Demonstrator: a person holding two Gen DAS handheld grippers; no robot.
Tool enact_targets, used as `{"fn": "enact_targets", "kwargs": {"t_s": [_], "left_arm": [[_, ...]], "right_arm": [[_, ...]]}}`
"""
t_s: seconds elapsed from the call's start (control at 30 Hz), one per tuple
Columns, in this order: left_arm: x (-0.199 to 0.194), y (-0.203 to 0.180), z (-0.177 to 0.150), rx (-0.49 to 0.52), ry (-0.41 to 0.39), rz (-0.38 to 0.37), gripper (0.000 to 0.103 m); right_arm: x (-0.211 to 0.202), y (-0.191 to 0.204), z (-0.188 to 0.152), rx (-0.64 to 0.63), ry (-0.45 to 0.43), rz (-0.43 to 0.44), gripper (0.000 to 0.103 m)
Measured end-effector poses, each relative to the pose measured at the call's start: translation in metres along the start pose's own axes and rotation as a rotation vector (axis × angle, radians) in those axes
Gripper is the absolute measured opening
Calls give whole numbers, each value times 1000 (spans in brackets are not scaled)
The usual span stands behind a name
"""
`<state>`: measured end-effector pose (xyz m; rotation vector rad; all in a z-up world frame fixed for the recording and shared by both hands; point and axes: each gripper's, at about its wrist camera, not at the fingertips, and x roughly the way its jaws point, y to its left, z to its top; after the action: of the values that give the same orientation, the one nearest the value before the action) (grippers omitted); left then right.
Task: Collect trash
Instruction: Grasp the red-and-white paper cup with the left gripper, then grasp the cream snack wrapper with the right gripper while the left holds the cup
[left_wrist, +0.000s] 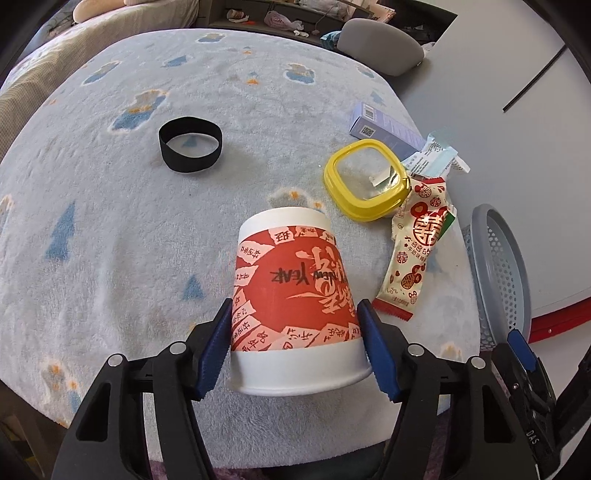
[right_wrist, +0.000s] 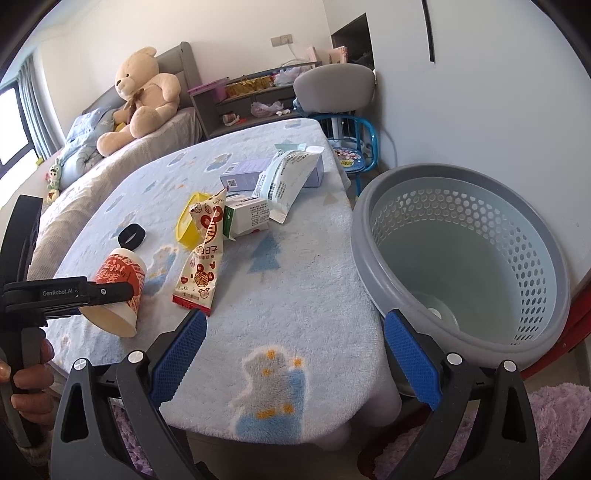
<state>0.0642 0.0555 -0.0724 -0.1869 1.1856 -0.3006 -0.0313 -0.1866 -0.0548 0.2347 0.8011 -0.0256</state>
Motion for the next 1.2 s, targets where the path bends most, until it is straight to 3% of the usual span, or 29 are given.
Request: {"fn": "enact_targets", "kwargs": {"t_s": [0.1,0.43,0.57,0.77,1.0,1.2], "left_arm": [[-11,-1,-6,45,-54,17,64],[-47,-3,-11,115,-276,181,64],[-49,0,-13,121,-312,212,64],[-49,12,-15,96,-324,234,64],[-49,25,-15,57,-320,250,64],[-51,30,-17,42,-324,250,64]], "right_arm": [[8,8,3,-16,9,7,95],[41,48,20,-58,39,48,95],[55,65,25,-74,52,50,95],[76,83,33,-106,77,-19,93],[90,90,35,-122,95,-52,82],[100,92,34,-141,122,-54,56]]}}
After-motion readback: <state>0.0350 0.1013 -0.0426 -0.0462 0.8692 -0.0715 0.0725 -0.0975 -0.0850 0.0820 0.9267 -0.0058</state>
